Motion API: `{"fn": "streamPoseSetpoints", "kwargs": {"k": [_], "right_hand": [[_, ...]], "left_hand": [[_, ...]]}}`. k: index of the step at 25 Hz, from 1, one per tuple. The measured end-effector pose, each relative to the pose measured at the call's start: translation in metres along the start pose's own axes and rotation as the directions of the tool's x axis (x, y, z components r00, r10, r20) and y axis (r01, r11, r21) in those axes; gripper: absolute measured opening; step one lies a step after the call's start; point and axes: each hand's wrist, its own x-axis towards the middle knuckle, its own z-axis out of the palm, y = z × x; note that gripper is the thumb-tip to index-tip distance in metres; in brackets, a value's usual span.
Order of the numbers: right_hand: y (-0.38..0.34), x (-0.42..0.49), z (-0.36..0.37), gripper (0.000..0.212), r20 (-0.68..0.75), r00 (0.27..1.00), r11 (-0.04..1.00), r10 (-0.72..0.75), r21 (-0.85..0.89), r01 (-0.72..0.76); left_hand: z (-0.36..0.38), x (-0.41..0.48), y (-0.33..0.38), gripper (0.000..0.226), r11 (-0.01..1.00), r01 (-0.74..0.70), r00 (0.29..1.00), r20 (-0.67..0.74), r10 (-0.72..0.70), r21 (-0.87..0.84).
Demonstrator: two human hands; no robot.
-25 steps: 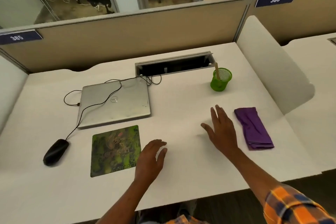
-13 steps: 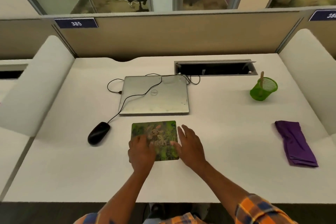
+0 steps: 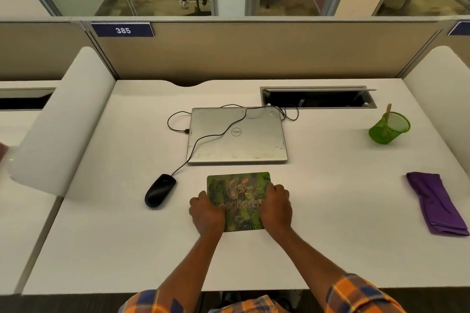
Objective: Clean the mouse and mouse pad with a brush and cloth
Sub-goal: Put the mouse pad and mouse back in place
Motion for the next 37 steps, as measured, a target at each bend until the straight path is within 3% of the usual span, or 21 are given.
{"fn": "streamPoseSetpoints", "kwargs": {"k": [4, 10, 14, 19, 23, 29, 32, 37], "right_hand": [[-0.009, 0.001, 0.003, 0.055, -0.039, 0.995, 0.996, 0.091, 0.015, -0.09], [-0.013, 0.0, 0.003, 0.045, -0.071, 0.987, 0.98, 0.143, 0.148, -0.131], [-0.007, 0.002, 0.0, 0.03, -0.085, 0.973, 0.933, 0.217, 0.31, -0.181], [0.001, -0.001, -0.005, 0.02, -0.098, 0.973, 0.916, 0.208, 0.368, -0.159], [0.004, 0.003, -0.006, 0.022, -0.068, 0.975, 0.906, 0.21, 0.39, -0.167], [0.033, 0.019, -0.026, 0.018, -0.02, 0.977, 0.799, 0.214, 0.579, -0.163], [0.057, 0.029, -0.046, 0.015, 0.033, 0.971, 0.726, 0.237, 0.659, -0.199], [0.118, 0.05, -0.083, 0.016, 0.074, 0.949, 0.623, 0.306, 0.738, -0.258]], "left_hand": [[-0.004, 0.014, -0.004, 0.067, 0.986, 0.073, 0.997, 0.019, -0.071, -0.151], [-0.007, 0.015, -0.003, 0.045, 0.915, 0.16, 0.986, 0.017, -0.165, -0.372], [-0.01, 0.016, -0.004, 0.011, 0.942, 0.15, 0.988, 0.013, -0.153, -0.301], [-0.014, 0.015, -0.012, 0.016, 0.97, 0.052, 0.999, 0.014, -0.05, -0.239], [-0.015, 0.014, -0.015, 0.021, 0.965, 0.061, 0.998, 0.005, -0.062, -0.255], [-0.014, 0.005, 0.001, 0.006, 0.911, 0.117, 0.992, -0.005, -0.129, -0.395], [-0.003, -0.005, 0.023, 0.012, 0.888, 0.113, 0.992, 0.003, -0.124, -0.445], [0.037, -0.028, 0.069, 0.004, 0.855, 0.125, 0.992, 0.073, -0.102, -0.504]]}}
